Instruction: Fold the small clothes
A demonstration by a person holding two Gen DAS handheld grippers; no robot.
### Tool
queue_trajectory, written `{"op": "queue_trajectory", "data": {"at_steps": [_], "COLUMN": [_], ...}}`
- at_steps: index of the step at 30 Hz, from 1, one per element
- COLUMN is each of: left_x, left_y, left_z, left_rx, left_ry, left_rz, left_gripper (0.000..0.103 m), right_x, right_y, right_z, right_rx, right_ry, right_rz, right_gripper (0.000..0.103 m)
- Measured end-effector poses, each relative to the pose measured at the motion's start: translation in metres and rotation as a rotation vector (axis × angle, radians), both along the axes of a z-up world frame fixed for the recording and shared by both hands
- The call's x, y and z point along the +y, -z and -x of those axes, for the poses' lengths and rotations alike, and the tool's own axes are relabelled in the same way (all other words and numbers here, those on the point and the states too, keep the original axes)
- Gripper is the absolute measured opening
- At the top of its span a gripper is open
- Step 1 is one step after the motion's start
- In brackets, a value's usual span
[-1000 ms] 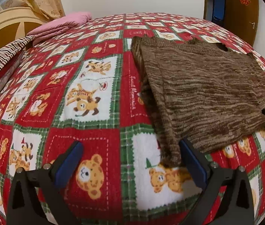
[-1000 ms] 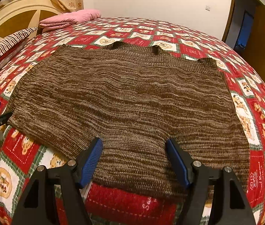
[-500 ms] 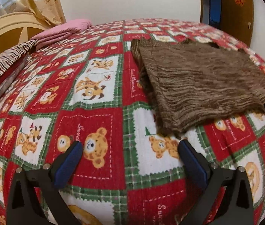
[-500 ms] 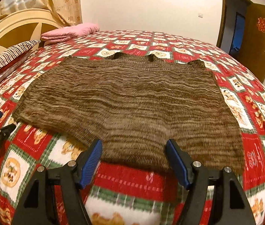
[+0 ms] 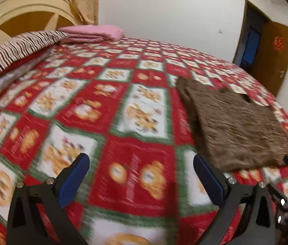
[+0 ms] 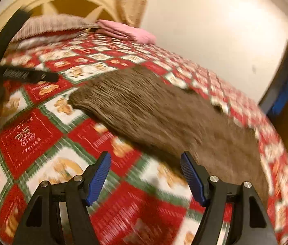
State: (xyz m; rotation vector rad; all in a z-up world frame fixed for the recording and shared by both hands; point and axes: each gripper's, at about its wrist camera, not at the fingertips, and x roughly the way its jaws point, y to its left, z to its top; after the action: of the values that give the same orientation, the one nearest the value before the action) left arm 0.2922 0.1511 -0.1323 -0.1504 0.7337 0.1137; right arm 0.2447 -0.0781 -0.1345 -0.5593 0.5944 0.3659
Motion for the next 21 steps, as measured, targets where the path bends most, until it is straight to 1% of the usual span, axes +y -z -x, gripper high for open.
{"op": "queue_trajectory", "data": {"at_steps": [2, 3, 4, 5, 7, 10, 12, 16, 17, 18, 19, 20, 21], "left_x": [0.010, 0.015, 0.019, 0.024, 0.031, 0.034, 0.036, 0.038, 0.040, 0.043, 0.044, 0.045, 0.043], "left_y": [-0.001, 0.001, 0.004, 0.010, 0.017, 0.018, 0.019, 0.017, 0.015, 0.013, 0.011, 0.008, 0.000], "left_z": [-0.010, -0.013, -0.017, -0.022, -0.026, -0.023, -0.022, -0.024, -0.027, -0.030, -0.033, -0.038, -0.047], "left_rx": [-0.001, 0.007, 0.023, 0.057, 0.094, 0.068, 0.063, 0.065, 0.064, 0.060, 0.057, 0.052, 0.037], "left_ry": [-0.016, -0.016, -0.010, -0.001, -0.007, 0.008, 0.012, 0.032, 0.042, 0.053, 0.059, 0.065, 0.087], "left_rz": [-0.006, 0.012, 0.043, 0.094, 0.139, 0.182, 0.198, 0.233, 0.256, 0.279, 0.288, 0.290, 0.276], "left_gripper": [0.103, 0.103, 0.103, 0.103, 0.103, 0.103, 0.103, 0.103, 0.103, 0.103, 0.103, 0.103, 0.103], "right_x": [0.023, 0.034, 0.047, 0.056, 0.078, 0.105, 0.119, 0.132, 0.133, 0.133, 0.132, 0.132, 0.131], "right_y": [0.001, 0.001, 0.003, 0.004, 0.009, 0.021, 0.027, 0.027, 0.028, 0.029, 0.031, 0.032, 0.034], "right_z": [0.001, 0.001, -0.001, -0.002, -0.006, -0.013, -0.017, -0.029, -0.032, -0.034, -0.037, -0.038, -0.039], "right_rx": [-0.025, -0.032, -0.041, -0.047, -0.060, -0.077, -0.108, -0.133, -0.132, -0.114, -0.085, -0.072, -0.073], "right_ry": [-0.039, -0.062, -0.078, -0.085, -0.104, -0.118, -0.118, -0.117, -0.119, -0.124, -0.132, -0.134, -0.128], "right_rz": [0.040, 0.052, 0.070, 0.085, 0.122, 0.185, 0.235, 0.252, 0.251, 0.242, 0.234, 0.231, 0.234], "right_gripper": [0.071, 0.071, 0.071, 0.071, 0.071, 0.071, 0.071, 0.071, 0.069, 0.062, 0.043, 0.029, 0.024]}}
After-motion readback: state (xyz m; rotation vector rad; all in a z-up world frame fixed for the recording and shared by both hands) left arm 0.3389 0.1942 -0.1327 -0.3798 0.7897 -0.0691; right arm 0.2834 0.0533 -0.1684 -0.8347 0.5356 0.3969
